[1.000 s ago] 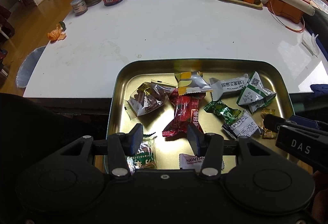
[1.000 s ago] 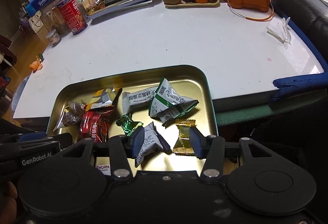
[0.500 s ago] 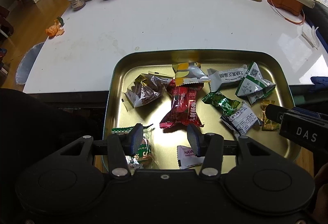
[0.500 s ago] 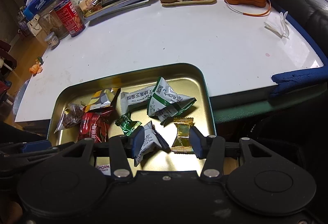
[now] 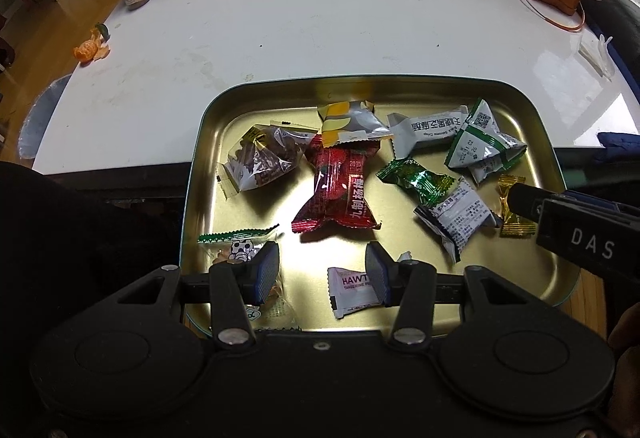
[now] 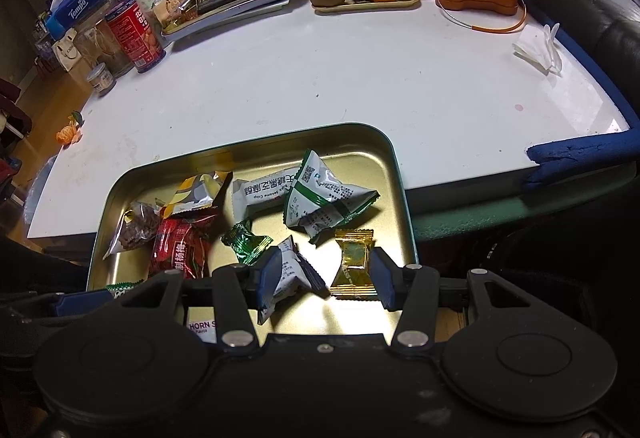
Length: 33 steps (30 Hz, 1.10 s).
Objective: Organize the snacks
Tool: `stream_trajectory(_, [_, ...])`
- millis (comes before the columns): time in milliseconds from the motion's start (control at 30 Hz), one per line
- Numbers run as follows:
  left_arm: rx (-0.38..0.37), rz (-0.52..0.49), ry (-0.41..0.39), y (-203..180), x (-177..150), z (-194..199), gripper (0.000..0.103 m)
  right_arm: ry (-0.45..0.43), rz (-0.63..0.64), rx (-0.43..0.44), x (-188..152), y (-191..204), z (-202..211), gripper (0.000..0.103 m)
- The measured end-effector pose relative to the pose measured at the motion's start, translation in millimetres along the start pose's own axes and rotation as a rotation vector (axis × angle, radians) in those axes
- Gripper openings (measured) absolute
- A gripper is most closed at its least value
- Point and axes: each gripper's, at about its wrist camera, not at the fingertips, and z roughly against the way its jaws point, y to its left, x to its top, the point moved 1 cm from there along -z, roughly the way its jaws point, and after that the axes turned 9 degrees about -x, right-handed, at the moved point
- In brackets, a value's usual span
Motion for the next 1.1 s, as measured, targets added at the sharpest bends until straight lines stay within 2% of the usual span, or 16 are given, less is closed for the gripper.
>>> stream_trajectory(1100, [-0.047, 0.002, 0.011, -0.1, 0.8, -3.7, 0.055, 0.015, 0.014, -0.018, 0.7, 5.0, -7.9, 0.051])
